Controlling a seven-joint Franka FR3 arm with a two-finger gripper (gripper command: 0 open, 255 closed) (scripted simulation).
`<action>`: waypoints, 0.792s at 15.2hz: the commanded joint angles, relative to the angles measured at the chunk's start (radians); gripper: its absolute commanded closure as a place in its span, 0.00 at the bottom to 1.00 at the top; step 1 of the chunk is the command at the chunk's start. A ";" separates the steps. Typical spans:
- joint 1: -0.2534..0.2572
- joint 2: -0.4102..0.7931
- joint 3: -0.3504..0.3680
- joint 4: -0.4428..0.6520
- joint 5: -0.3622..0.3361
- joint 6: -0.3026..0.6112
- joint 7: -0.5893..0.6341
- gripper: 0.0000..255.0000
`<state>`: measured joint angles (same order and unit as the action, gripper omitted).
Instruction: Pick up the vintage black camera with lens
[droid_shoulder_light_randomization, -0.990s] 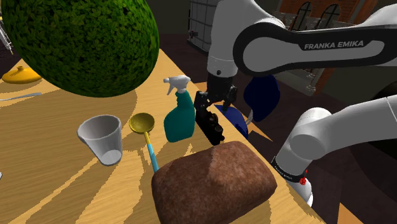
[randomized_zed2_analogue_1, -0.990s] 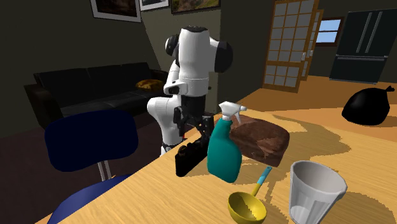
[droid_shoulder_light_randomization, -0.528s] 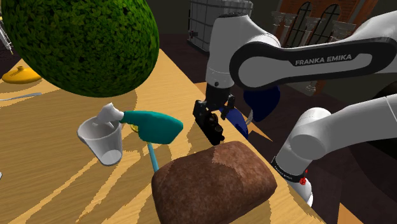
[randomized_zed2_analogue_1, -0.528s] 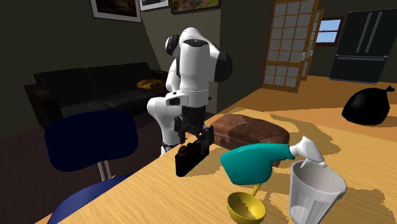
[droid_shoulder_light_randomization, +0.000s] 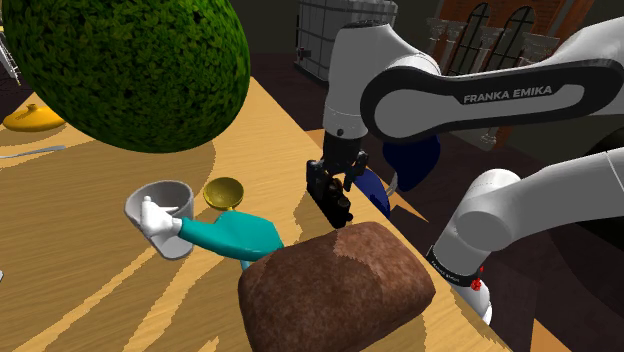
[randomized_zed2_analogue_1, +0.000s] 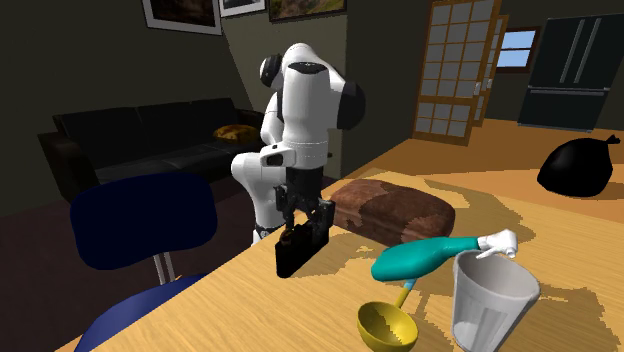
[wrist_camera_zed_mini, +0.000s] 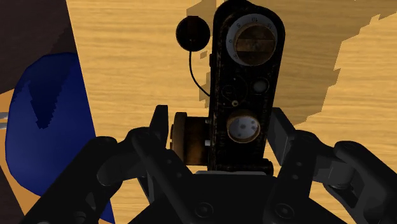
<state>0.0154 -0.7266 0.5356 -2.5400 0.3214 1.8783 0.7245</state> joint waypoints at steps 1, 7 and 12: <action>0.000 0.001 0.000 -0.001 0.000 0.002 0.000 1.00; -0.004 -0.008 -0.020 0.058 -0.015 -0.067 0.002 1.00; -0.010 -0.011 -0.038 0.121 -0.030 -0.133 0.003 1.00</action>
<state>0.0077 -0.7386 0.5020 -2.4319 0.2958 1.7572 0.7291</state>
